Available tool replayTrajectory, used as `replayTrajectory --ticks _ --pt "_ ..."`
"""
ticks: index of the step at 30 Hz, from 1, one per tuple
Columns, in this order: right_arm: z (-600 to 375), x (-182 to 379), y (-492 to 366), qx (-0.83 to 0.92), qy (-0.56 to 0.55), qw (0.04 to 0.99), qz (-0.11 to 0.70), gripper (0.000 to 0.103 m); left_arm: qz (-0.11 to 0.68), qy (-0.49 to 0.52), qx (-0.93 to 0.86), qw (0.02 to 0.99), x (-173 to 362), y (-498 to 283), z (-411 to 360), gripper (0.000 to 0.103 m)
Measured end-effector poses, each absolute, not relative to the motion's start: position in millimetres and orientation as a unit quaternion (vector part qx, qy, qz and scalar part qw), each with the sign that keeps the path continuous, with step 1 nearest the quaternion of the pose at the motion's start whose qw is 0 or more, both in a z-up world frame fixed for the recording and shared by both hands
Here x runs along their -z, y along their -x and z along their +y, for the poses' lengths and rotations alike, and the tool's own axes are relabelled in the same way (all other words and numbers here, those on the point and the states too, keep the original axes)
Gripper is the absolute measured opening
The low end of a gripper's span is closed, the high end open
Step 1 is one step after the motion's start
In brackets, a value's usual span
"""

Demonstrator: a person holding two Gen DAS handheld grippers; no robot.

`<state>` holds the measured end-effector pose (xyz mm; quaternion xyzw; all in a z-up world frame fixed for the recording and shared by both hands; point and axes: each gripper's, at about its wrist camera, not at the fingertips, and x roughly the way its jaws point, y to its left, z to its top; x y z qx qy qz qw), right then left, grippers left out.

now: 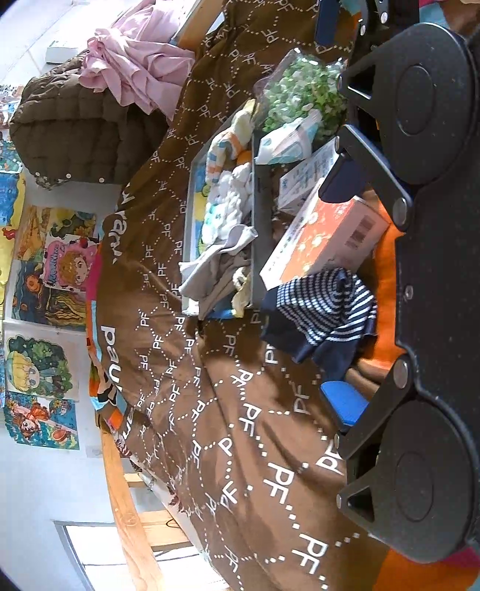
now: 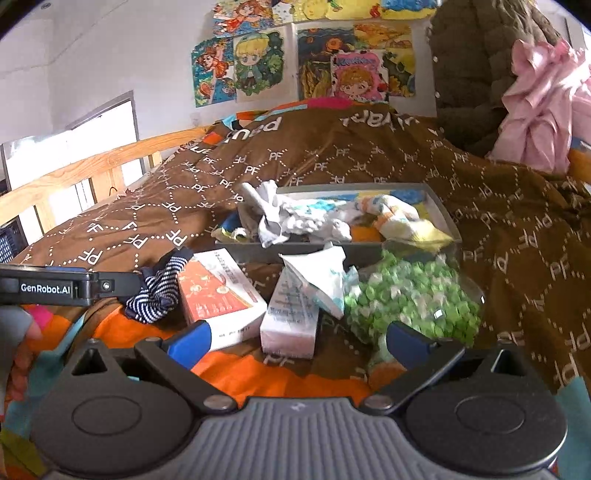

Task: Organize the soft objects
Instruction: 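Grasp the navy striped sock with the left gripper while the right gripper grasps a white tissue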

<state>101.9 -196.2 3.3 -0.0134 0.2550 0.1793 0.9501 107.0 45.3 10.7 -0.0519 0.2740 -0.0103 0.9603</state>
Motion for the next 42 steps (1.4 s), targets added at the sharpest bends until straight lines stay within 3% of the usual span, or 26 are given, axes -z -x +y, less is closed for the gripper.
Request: replayTrajectory --ticks 21,32,38,42 --pt "-158 11 -198 -0.162 0.066 0.958 0.229 0.103 0.328 -0.021 0.118 0.937 -2 -178 90 0.102" --pt "-151 29 -206 -0.179 0.084 0.954 0.224 0.098 0.391 0.032 0.174 0.903 9 -222 102 0.102" --pt "-153 28 -209 -0.191 0.061 0.952 0.232 0.089 0.411 0.06 0.176 0.892 17 -232 112 0.085" --pt "-153 30 -210 -0.192 0.063 0.951 0.233 0.083 0.413 0.067 0.188 0.889 19 -231 115 0.079"
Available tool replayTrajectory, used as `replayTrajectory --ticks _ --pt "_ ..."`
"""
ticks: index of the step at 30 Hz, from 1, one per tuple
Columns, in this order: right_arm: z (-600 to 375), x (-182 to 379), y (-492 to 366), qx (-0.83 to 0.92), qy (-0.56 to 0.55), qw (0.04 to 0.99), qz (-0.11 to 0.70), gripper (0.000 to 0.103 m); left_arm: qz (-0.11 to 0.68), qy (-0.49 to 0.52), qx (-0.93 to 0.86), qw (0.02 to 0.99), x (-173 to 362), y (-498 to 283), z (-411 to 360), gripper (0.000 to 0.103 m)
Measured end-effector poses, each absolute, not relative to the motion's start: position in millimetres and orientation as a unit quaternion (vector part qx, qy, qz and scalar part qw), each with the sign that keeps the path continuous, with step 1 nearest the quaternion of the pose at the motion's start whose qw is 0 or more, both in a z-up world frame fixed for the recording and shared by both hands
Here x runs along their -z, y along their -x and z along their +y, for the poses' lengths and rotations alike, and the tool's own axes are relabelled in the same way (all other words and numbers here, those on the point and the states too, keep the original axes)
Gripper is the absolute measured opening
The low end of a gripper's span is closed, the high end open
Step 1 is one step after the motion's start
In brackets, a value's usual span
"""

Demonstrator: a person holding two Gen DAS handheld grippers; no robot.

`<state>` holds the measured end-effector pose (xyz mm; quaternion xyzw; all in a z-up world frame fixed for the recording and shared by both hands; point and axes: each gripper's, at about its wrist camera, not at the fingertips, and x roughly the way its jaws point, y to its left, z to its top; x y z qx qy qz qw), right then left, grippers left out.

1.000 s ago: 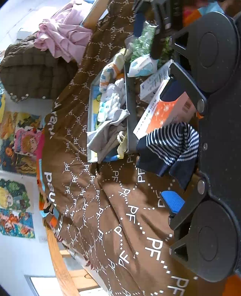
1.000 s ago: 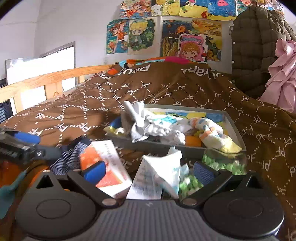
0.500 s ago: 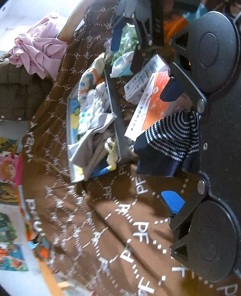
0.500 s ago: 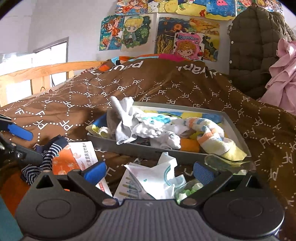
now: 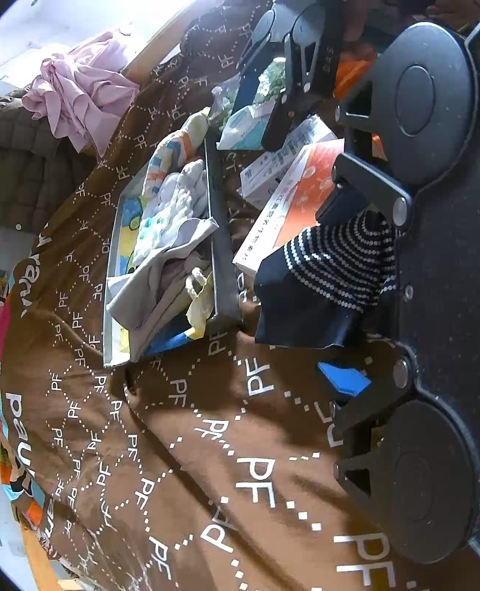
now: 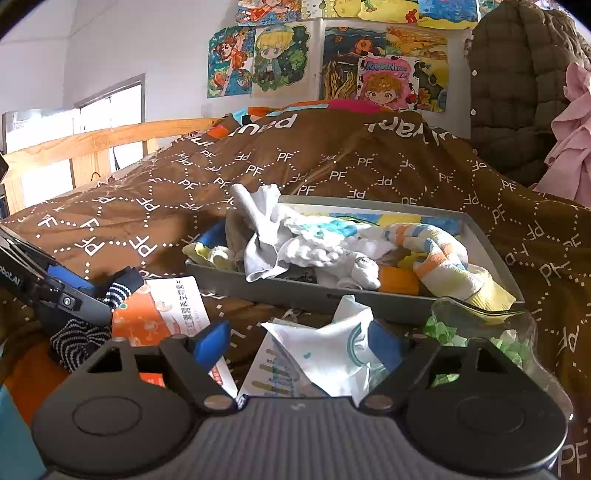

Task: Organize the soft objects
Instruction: 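Grasp the navy striped sock with the left gripper while the right gripper grasps a white tissue, then lift the striped sock with the left gripper while the right gripper carries the tissue to the tray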

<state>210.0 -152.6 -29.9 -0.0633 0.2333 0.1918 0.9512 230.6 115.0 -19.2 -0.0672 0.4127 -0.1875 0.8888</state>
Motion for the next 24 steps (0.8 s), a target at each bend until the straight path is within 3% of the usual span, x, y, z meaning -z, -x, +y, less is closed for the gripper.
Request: replayTrajectory --ticks 3,9,11,14,24 --pt "-151 31 -210 -0.191 0.065 0.951 0.235 0.076 0.411 0.076 0.194 0.887 19 -231 115 0.07" --pt "-149 31 -209 -0.183 0.079 0.953 0.228 0.062 0.402 0.067 0.213 0.888 13 -229 107 0.038" --pt "-148 31 -208 -0.183 0.083 0.953 0.227 0.061 0.403 0.062 0.216 0.887 11 -229 104 0.025" --pt "-146 31 -207 -0.184 0.088 0.953 0.225 0.059 0.403 0.059 0.217 0.887 11 -228 101 0.014" --pt "-142 33 -203 -0.186 0.106 0.951 0.222 0.052 0.39 0.066 0.223 0.891 2 -225 94 0.004"
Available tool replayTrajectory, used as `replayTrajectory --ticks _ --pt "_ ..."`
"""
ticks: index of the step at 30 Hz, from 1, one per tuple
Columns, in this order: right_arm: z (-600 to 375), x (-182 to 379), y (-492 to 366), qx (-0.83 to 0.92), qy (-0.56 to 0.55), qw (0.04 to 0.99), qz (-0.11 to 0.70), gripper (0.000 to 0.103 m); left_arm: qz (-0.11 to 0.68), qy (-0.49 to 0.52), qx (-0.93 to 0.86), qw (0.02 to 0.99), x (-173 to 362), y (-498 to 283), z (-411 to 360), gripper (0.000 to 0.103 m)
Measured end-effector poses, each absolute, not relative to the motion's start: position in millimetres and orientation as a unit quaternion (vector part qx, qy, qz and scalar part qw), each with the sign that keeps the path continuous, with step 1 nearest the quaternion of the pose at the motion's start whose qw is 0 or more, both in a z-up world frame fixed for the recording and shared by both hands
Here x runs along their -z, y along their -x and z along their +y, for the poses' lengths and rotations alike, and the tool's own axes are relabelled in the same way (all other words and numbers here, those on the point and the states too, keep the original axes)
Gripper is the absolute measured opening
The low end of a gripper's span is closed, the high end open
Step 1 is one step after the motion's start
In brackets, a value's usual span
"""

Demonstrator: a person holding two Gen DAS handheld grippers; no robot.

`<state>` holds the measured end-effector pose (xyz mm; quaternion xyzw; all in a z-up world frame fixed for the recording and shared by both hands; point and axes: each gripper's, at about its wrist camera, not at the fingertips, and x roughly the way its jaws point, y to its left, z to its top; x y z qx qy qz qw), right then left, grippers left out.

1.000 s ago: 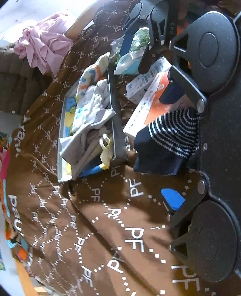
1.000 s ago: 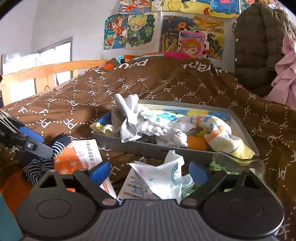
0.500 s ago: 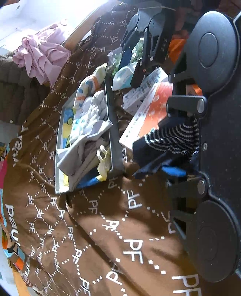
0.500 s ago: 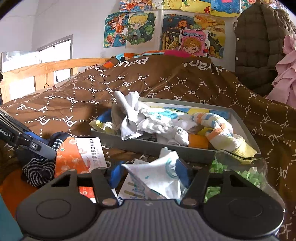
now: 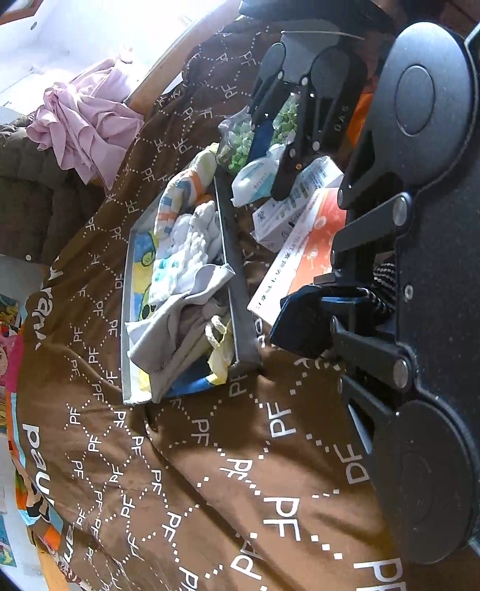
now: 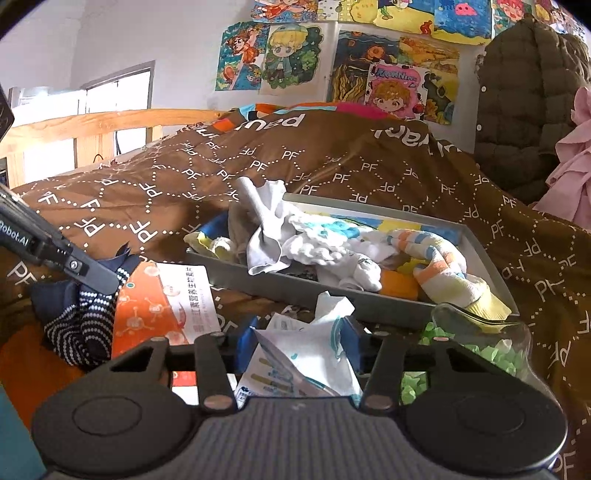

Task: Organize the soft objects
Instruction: 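Lift the striped sock with the left gripper while the right gripper carries the tissue to the tray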

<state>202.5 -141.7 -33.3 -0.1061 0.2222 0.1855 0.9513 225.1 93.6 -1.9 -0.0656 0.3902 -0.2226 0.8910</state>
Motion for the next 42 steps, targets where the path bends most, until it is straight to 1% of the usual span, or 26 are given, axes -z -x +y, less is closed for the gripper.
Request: replayTrajectory --ticks 13,14,15,23,27,35,42 --pt "-140 31 -198 -0.193 0.109 0.952 0.213 0.047 0.383 0.067 0.233 0.891 -4 -220 88 0.001" --pt "-140 31 -197 -0.194 0.109 0.952 0.21 0.045 0.381 0.071 0.234 0.891 -6 -220 88 0.001" --pt "-140 30 -197 -0.194 0.108 0.953 0.207 0.041 0.38 0.077 0.235 0.891 -7 -221 88 0.001" --pt "-141 26 -200 -0.194 0.1 0.954 0.206 0.038 0.355 0.115 0.251 0.893 -18 -242 72 0.001" --pt "-146 19 -201 -0.19 0.091 0.957 0.199 0.038 0.341 0.116 0.271 0.893 -26 -257 54 0.001" --pt "-158 -10 -221 -0.158 0.087 0.97 0.163 0.038 0.286 0.106 0.286 0.908 -51 -296 27 0.001" --pt "-169 -36 -279 -0.136 0.101 0.971 0.169 0.038 0.226 0.098 0.261 0.933 -68 -345 5 0.001"
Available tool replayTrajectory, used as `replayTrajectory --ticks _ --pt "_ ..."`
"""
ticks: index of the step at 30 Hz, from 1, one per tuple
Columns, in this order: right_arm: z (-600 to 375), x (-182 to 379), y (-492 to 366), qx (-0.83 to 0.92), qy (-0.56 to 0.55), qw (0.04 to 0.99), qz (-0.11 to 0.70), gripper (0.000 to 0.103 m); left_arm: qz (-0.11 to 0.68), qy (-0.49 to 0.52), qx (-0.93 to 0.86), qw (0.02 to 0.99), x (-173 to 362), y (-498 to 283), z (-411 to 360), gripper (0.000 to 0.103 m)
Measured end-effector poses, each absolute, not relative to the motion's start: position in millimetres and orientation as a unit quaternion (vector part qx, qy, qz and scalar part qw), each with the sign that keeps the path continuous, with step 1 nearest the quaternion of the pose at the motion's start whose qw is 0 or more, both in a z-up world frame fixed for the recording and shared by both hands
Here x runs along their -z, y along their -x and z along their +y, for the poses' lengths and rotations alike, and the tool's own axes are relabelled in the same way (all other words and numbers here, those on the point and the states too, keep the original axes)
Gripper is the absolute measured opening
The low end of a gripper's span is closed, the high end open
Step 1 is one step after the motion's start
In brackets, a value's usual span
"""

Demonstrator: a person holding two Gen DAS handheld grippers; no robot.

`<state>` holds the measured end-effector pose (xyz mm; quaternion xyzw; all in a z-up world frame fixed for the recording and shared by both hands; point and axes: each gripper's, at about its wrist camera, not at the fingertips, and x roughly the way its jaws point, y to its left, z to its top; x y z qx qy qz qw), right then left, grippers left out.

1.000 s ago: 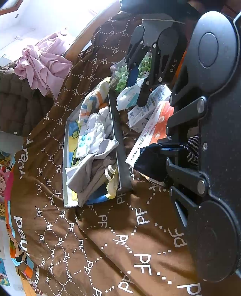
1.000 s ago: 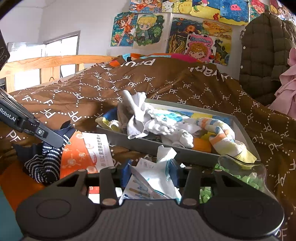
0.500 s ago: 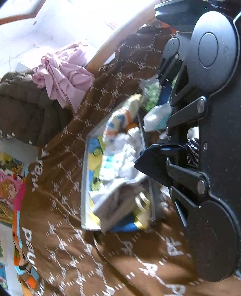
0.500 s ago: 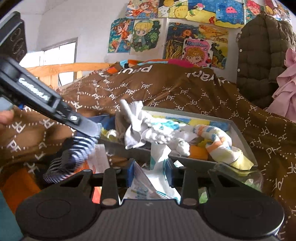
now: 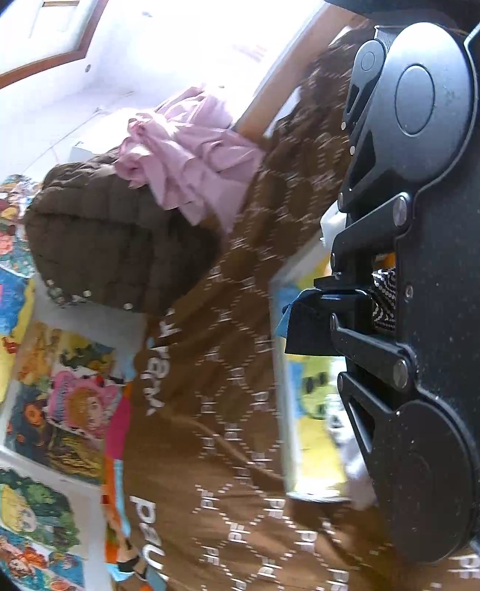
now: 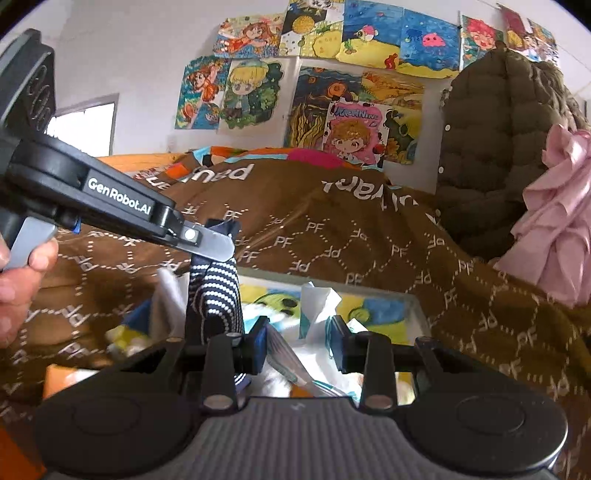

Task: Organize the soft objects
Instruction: 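Lift the striped sock with the left gripper while the right gripper carries the tissue to the tray, then lower the striped sock into the tray while the right gripper releases the tissue there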

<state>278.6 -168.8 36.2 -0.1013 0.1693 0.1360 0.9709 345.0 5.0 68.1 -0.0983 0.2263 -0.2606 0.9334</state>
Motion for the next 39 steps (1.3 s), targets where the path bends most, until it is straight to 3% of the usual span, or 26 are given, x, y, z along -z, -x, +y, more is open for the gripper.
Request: replayTrajectory --ticks 12,31,39 --pt "-182 -38 -376 -0.092 0.126 0.959 0.236 0.038 0.218 0.109 0.232 0.942 -44 -398 -28 0.001" --pt "-188 -5 -387 -0.08 0.141 0.948 0.276 0.043 0.276 0.102 0.234 0.927 13 -408 -42 0.003" --pt "-189 -6 -387 -0.078 0.139 0.948 0.276 0.047 0.286 0.11 0.228 0.924 18 -409 -43 0.012"
